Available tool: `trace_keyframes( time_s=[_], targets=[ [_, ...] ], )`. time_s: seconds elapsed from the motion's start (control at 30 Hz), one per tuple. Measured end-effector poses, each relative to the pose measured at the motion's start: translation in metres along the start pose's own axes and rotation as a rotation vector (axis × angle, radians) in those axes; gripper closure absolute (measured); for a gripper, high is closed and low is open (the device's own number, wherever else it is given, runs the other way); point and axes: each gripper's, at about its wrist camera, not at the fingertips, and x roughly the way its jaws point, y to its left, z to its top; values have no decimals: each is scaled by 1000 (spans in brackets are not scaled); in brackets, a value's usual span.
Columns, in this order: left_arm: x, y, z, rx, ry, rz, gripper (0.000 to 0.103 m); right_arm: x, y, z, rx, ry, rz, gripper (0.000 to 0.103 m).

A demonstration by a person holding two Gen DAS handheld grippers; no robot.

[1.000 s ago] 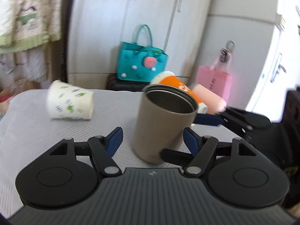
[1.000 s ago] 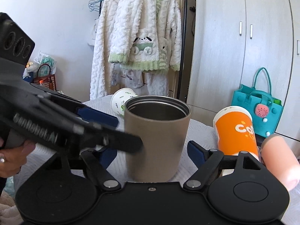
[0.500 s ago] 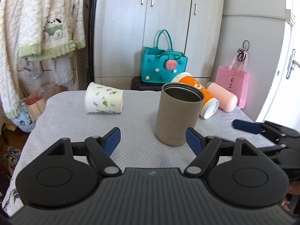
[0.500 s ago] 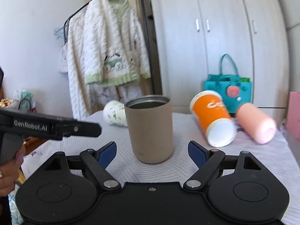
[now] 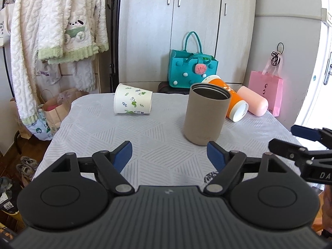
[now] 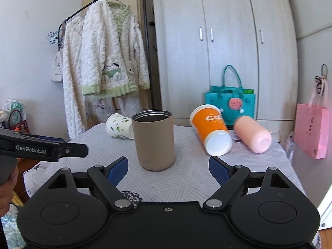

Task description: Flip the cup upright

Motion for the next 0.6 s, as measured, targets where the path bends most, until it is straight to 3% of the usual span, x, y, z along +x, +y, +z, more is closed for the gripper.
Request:
trace_keyframes(
  time_s=[0.23,0.37,0.6],
  targets=[
    [-4,4,-8,-6,6,20,7,-13,4,-7,-13,-30,-69,0],
    [-5,11,-12,-42,1,13,1,-15,9,-9,-22,-27,-103,0],
    [-3,16,-17,-47,12,58,0,-11,20,-13,-9,1,-157,0]
  ],
)
